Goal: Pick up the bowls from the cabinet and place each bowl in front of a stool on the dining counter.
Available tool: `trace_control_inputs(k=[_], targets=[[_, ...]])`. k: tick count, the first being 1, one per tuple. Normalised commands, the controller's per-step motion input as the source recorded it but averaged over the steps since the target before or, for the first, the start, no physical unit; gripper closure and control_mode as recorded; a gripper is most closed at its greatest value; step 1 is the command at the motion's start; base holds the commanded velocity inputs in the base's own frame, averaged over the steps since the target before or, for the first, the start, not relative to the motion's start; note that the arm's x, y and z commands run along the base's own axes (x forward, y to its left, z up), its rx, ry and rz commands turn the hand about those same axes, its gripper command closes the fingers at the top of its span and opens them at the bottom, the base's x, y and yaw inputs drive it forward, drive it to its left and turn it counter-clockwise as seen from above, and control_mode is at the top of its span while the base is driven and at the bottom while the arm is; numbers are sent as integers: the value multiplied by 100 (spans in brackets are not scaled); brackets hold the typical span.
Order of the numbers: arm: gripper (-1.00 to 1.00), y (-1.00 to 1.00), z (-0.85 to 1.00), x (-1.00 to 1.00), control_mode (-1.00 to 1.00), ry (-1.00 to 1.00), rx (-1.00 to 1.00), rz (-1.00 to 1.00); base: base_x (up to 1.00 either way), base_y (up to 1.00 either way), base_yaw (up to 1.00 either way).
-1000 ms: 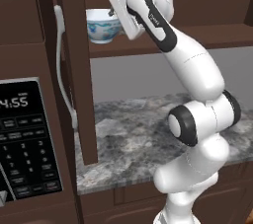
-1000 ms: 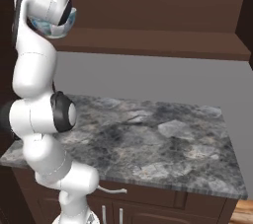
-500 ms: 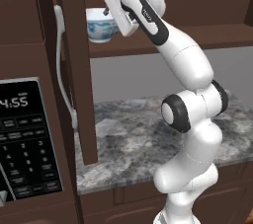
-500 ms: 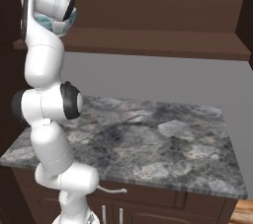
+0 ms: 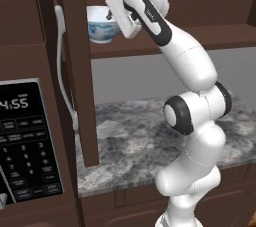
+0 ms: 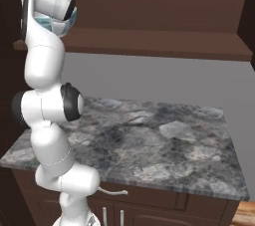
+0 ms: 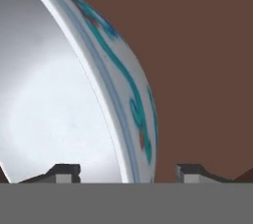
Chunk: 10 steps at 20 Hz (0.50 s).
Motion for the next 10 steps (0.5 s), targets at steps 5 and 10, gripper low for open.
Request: trace_control_inputs(k=[5,10], targets=[[100,0,-19,0,-100,3,0,0,0,0,0],[100,-46,-11,-40,-100,-1,7,-2,0,0,0]])
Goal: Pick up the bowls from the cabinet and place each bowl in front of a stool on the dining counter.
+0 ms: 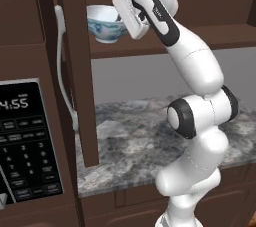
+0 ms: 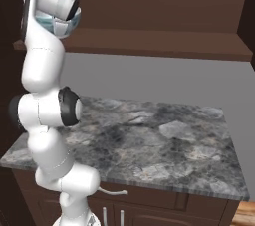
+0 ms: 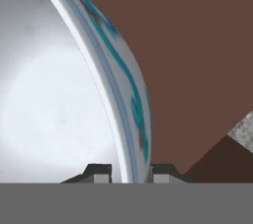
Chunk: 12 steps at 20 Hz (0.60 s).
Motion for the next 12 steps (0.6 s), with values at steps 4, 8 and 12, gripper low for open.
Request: trace_control_inputs(k=[4,8,12], targets=[[100,-70,-2,-65,-100,-9,10,-5,0,0,0],[100,-55,0,-77,-100,0,7,-9,0,0,0],[100,-51,0,-99,-100,0,5,-10,0,0,0]])
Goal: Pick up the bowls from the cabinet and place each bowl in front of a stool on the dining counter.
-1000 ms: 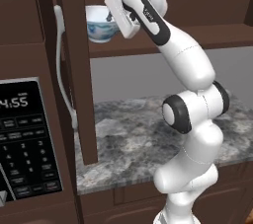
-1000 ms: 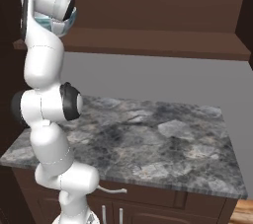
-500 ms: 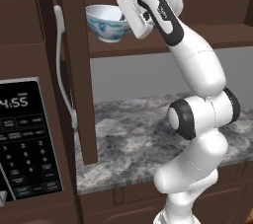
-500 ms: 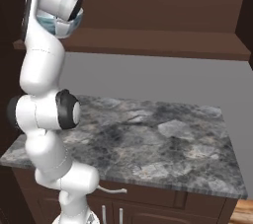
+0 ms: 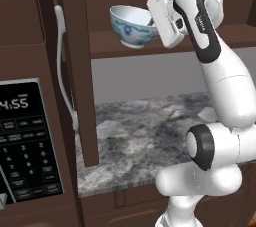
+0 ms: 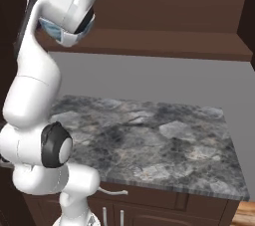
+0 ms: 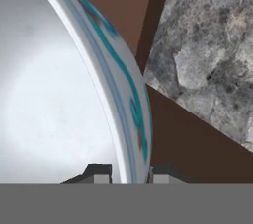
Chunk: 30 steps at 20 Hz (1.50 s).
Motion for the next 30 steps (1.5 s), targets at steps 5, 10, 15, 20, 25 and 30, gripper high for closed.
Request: trace_control_inputs(k=[5,10,15,20,25,30], targets=[[100,-49,0,-97,-100,6,2,-5,0,0,0],[100,-30,-1,-84,-100,14,0,-7,0,0,0],[100,-11,-19,-52,-100,15,-7,-6,0,0,0],[100,-20,-38,-43,-100,1,-14,-5,0,0,0],[100,-12,-9,-64,-100,8,-6,-10,0,0,0],[100,-16,-3,-66,-100,19,0,-6,0,0,0]])
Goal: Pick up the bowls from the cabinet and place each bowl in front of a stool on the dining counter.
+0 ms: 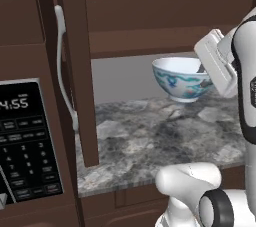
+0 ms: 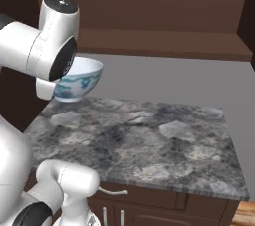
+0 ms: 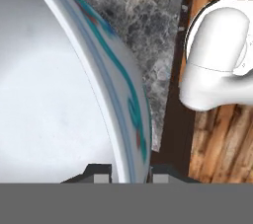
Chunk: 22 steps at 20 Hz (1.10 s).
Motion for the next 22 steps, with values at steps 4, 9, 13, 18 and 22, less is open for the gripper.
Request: trace_control_inputs(k=[4,9,13,18,22], targets=[[100,-2,-1,-21,-100,17,0,-2,0,0,0],[100,0,-1,0,100,2,0,0,-52,-14,-19],[100,0,0,0,100,0,0,0,-98,-1,-70],[100,0,0,0,100,0,0,0,-64,-34,-70],[100,0,0,0,100,0,0,0,-3,-35,-86]])
